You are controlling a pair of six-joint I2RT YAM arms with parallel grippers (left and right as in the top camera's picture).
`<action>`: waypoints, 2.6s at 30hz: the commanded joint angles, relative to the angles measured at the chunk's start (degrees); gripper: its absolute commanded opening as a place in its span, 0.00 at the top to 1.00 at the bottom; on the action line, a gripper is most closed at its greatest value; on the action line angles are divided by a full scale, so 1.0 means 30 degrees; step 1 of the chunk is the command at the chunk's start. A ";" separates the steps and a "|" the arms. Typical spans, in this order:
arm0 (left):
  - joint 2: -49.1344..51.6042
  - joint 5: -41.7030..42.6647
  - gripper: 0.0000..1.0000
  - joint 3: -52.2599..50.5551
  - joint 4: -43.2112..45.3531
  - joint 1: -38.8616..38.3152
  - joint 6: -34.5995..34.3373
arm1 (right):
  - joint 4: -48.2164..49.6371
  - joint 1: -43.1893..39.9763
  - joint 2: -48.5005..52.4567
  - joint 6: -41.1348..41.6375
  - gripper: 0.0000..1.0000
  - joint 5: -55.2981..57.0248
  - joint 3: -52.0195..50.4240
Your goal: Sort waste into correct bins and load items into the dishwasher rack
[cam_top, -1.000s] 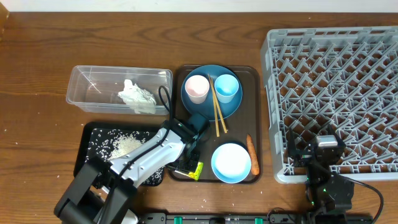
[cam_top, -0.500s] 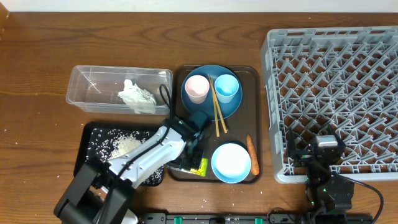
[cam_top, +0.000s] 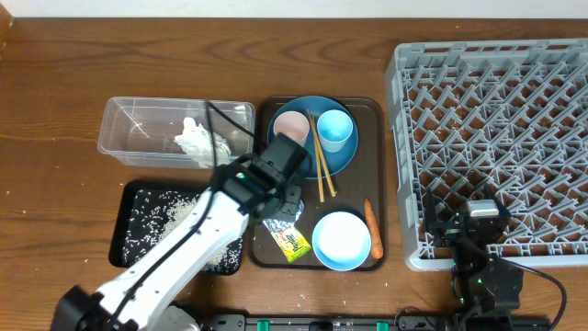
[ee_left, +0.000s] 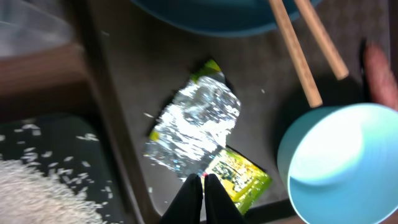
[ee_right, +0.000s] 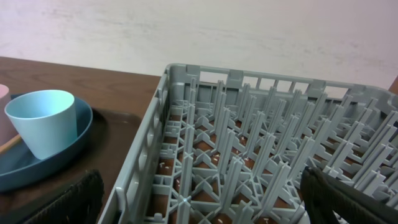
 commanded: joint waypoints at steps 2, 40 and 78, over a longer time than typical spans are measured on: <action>-0.0517 -0.0787 0.87 0.0393 -0.0240 0.0277 -0.0036 | -0.0080 -0.0211 0.0015 -0.0117 0.01 0.0197 -0.0015; 0.7701 0.1348 0.65 -0.0124 -0.0940 -0.0539 0.2433 | -0.0080 -0.0211 0.0022 -0.0117 0.01 0.0197 -0.0015; 0.1617 -0.1413 0.94 0.0036 -0.1027 -0.0481 0.2550 | -0.0080 -0.0211 0.0022 -0.0117 0.01 0.0197 -0.0015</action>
